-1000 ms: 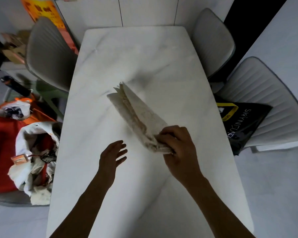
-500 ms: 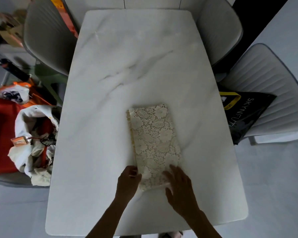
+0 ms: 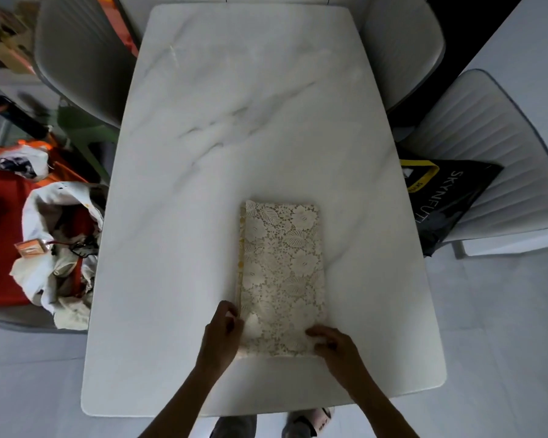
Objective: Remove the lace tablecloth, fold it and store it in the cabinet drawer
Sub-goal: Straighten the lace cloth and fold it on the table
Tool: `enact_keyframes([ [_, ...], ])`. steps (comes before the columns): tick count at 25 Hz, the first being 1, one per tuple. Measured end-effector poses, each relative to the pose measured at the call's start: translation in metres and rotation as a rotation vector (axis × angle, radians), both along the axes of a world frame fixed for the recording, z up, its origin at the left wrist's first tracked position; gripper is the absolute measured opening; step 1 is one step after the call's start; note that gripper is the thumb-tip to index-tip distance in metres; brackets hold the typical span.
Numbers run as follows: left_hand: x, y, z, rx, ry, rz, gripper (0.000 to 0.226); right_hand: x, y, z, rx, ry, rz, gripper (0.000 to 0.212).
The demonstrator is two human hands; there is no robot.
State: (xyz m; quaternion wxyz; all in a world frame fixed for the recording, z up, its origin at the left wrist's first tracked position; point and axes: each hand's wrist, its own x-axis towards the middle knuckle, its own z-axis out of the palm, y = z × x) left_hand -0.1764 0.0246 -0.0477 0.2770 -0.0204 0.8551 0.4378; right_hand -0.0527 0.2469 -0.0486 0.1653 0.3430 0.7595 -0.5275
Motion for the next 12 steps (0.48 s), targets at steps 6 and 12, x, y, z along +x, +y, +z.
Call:
enact_keyframes([
  [6,-0.033,-0.037,-0.008,-0.313,0.748,-0.745,0.056,0.011,0.035,-0.014,0.768,0.371,0.724,0.070],
  [12,-0.082,-0.032,-0.022,-0.044,0.533,-1.046,0.070,-0.011,0.049,-0.036,0.712,0.337,1.092,0.071],
])
